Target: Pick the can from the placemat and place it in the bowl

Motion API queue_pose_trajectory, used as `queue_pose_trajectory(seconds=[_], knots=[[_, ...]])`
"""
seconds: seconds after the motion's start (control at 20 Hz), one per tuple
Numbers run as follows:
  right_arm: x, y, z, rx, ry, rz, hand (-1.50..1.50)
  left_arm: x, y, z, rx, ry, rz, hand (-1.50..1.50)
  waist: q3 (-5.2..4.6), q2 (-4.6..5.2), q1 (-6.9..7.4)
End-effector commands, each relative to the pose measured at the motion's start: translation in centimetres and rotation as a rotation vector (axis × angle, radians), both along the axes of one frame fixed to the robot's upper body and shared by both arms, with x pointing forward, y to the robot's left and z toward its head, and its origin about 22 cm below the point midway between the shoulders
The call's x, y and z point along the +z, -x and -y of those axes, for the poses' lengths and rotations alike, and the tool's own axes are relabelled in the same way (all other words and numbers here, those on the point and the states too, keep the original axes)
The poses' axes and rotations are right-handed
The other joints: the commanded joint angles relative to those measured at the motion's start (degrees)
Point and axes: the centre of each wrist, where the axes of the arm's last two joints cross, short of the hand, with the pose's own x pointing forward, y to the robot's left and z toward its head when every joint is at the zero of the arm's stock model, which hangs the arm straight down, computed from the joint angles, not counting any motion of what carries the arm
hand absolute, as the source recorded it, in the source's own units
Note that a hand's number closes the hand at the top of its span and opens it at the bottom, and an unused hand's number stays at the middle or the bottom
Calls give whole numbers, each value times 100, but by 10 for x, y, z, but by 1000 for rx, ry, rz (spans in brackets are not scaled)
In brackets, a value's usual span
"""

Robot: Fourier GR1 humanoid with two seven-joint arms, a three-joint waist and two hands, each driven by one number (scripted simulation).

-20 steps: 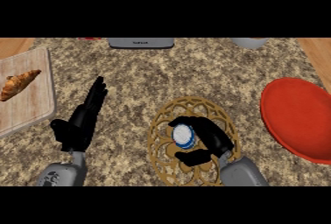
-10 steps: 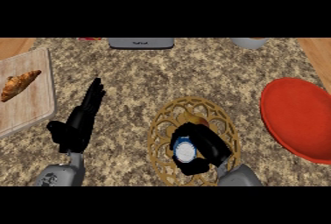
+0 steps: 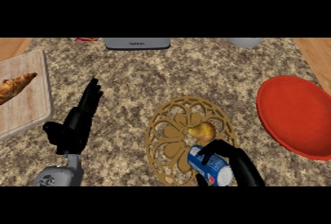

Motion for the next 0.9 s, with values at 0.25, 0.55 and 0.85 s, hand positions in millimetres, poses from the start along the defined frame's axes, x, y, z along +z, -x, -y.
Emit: queue_pose_trajectory(seconds=[0.25,0.55,0.85], knots=[[72,53,16,-154,-33,353,150,-11,0,1,-6,-10,-1,0,-5,26,-7],[140,75,24,-250,86,438,150,3,-17,2,-9,1,-8,0,-9,52,46],[172,75,19,-369,128,399,150,-3,3,10,-40,-9,-2,0,-23,41,117]])
